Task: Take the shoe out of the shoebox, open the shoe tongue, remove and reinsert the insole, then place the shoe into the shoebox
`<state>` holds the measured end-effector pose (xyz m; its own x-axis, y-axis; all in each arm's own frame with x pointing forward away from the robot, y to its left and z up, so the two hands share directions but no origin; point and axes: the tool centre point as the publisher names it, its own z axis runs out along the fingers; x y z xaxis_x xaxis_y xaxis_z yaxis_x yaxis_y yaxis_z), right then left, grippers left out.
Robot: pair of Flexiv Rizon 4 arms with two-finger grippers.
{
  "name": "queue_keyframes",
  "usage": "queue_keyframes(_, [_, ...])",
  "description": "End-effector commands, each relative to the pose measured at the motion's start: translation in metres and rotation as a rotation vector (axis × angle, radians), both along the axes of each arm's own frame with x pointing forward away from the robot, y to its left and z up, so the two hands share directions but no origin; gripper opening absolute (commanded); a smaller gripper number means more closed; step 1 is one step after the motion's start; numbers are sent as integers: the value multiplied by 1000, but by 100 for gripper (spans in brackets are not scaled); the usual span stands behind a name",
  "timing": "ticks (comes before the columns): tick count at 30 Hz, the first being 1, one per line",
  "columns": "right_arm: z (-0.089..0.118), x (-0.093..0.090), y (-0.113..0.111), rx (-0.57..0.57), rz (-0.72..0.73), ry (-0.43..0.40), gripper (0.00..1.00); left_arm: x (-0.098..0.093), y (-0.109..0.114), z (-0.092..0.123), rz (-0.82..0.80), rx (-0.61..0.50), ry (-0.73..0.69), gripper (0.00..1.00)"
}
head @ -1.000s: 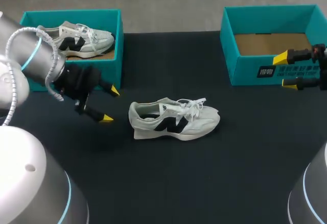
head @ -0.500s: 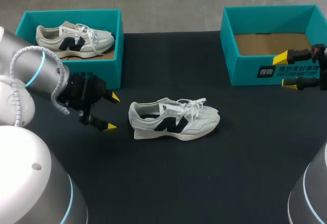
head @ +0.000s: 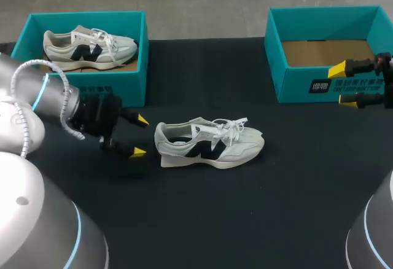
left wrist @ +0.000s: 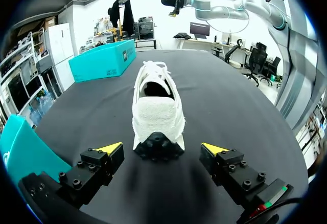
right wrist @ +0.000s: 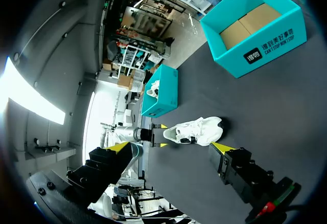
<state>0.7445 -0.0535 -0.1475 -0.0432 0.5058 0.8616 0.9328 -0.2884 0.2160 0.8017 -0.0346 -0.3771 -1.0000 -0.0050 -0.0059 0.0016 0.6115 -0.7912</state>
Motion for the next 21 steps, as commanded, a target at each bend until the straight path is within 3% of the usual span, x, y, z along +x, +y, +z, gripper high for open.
queue_keyframes(1, [0, -1, 0, -3, -2, 2, 100, 8, -5, -12, 26, -56, 19, 100])
queue_keyframes(13, [0, -1, 0, -3, -2, 2, 100, 3, -30, -24, 56, -104, 72, 100])
queue_keyframes(21, [0, -1, 0, -3, -2, 2, 100, 14, -45, -36, 55, -106, 85, 100])
